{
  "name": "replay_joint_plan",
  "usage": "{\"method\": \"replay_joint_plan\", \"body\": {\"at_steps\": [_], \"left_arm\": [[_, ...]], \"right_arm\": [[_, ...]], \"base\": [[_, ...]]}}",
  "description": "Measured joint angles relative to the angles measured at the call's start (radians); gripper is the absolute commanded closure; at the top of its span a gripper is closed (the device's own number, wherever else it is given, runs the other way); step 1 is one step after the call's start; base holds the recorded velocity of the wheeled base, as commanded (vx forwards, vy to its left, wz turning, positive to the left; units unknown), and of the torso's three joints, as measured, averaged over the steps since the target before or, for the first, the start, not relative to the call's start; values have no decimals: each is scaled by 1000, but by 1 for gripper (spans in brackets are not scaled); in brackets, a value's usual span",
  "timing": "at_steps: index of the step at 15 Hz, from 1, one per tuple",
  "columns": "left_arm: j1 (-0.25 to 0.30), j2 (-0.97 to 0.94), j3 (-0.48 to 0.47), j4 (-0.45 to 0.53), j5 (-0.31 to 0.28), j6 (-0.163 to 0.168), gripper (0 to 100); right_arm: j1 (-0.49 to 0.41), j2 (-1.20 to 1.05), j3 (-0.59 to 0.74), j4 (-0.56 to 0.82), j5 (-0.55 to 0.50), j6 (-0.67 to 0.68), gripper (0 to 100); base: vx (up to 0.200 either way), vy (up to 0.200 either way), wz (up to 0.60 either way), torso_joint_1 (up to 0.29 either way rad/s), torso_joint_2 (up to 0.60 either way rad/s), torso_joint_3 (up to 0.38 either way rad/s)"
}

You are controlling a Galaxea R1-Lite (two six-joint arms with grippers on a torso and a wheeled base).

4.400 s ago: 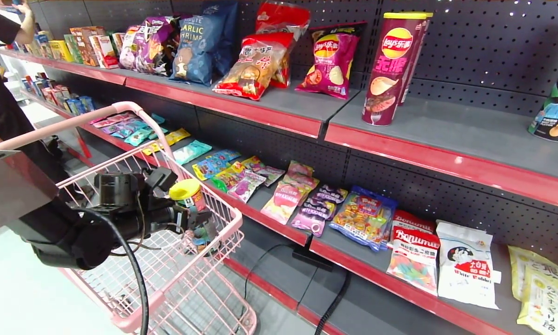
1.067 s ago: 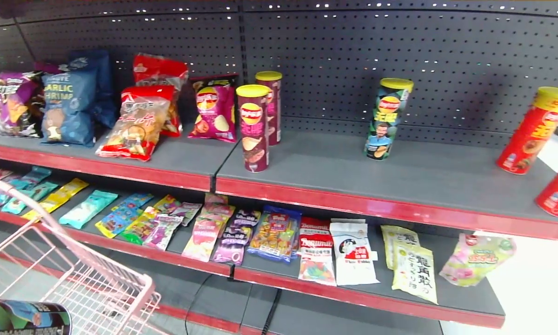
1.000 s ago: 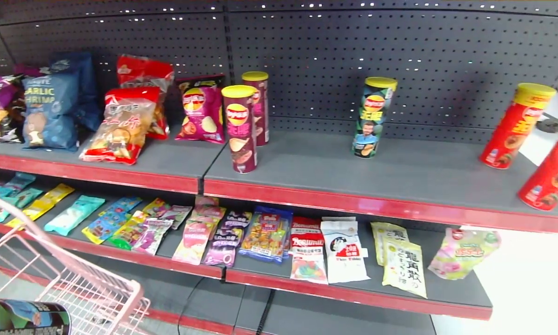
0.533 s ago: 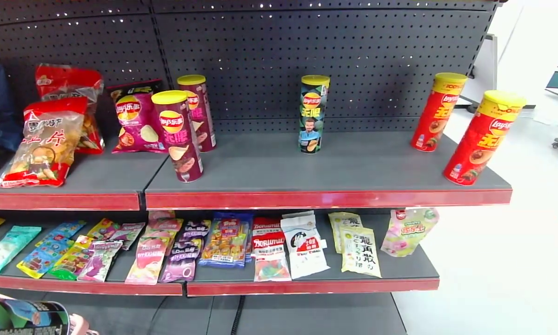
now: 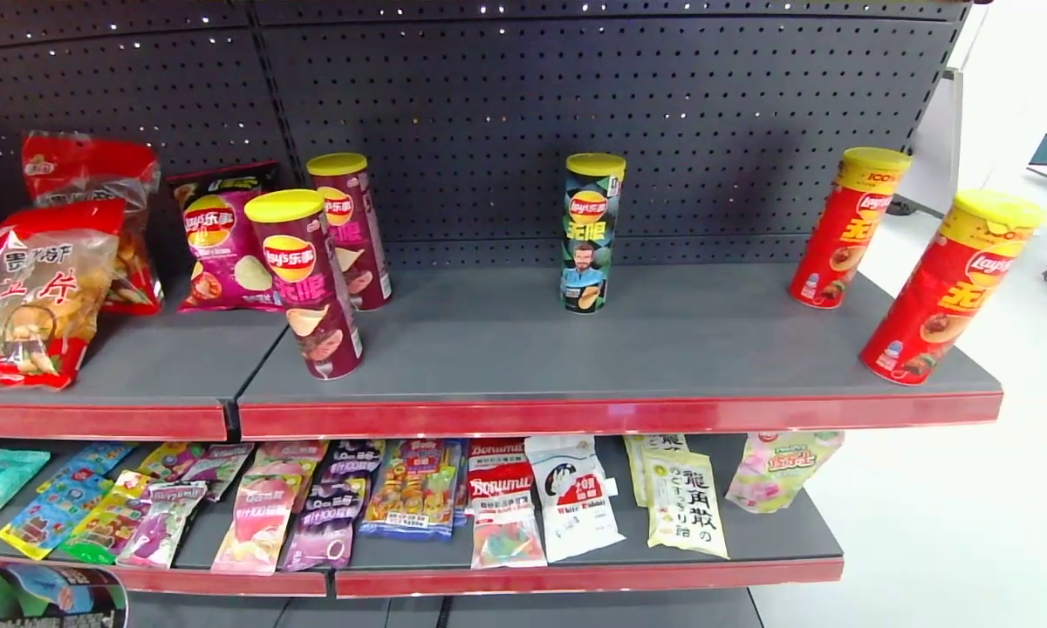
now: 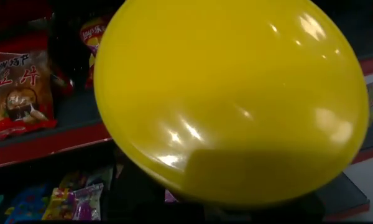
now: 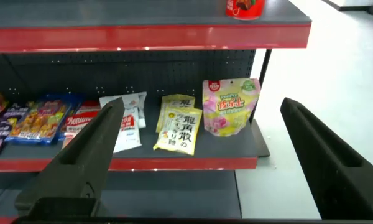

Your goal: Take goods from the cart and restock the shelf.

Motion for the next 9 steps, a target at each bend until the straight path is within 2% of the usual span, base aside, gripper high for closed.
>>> {"method": "replay_joint_plan", "body": {"at_steps": [7, 9], "left_arm": [[-2, -40, 13, 6, -1, 6, 100], [-1, -69, 26, 33, 0, 26, 100]], "right_arm": [[0, 1, 0, 1, 4, -5, 0], [3, 16, -1, 1, 4, -7, 0]], "base": [[0, 0, 0, 0, 0, 0], [0, 0, 0, 0, 0, 0]]}}
